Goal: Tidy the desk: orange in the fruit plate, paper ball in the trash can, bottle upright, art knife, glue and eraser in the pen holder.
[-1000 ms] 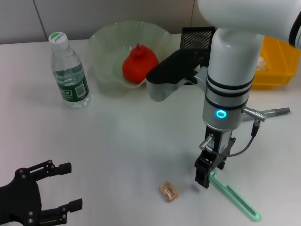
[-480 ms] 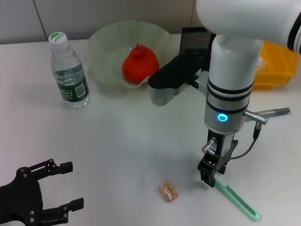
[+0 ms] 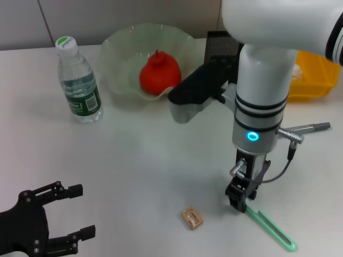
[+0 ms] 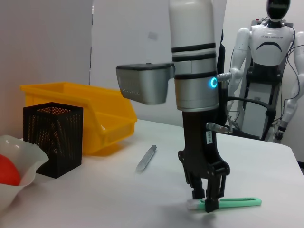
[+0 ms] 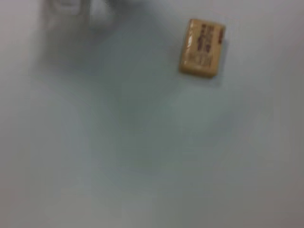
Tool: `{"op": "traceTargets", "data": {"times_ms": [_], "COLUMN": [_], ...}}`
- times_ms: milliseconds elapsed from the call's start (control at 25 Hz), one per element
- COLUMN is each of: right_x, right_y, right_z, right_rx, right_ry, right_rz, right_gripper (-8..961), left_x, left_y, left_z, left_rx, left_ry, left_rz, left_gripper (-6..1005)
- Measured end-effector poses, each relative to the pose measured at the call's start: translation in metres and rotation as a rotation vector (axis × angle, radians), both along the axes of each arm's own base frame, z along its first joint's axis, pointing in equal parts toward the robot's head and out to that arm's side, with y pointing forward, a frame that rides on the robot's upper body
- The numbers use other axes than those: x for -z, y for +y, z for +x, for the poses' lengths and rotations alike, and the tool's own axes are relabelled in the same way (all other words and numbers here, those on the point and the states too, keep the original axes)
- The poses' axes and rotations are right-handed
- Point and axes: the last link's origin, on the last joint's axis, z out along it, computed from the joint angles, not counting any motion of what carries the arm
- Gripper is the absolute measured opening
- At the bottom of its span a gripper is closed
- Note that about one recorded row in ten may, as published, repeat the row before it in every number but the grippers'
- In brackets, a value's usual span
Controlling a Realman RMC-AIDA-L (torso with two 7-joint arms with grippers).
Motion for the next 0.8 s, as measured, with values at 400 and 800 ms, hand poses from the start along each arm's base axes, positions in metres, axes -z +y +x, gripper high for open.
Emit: {"op": "traceTargets", "data": {"times_ms": [400,800], "right_x": [0.004,-0.027], "right_y": [-0.005,0.011], "right_z": [-0.006,-0.021], "right_rx": [-0.022,-0.057], "right_ry": [0.015,0.095], "right_rz": [-0.032,0.033], "right_gripper": [188,172], "left_x": [0.0,0.0], "left_y": [0.001,0.0], "left_z": [-0.001,-0.002], "left_rx": [-0.004,-0.011], "left_ry": [0.003,0.008], "left_rz": [0.006,0.009], "left_gripper": [811,811]}}
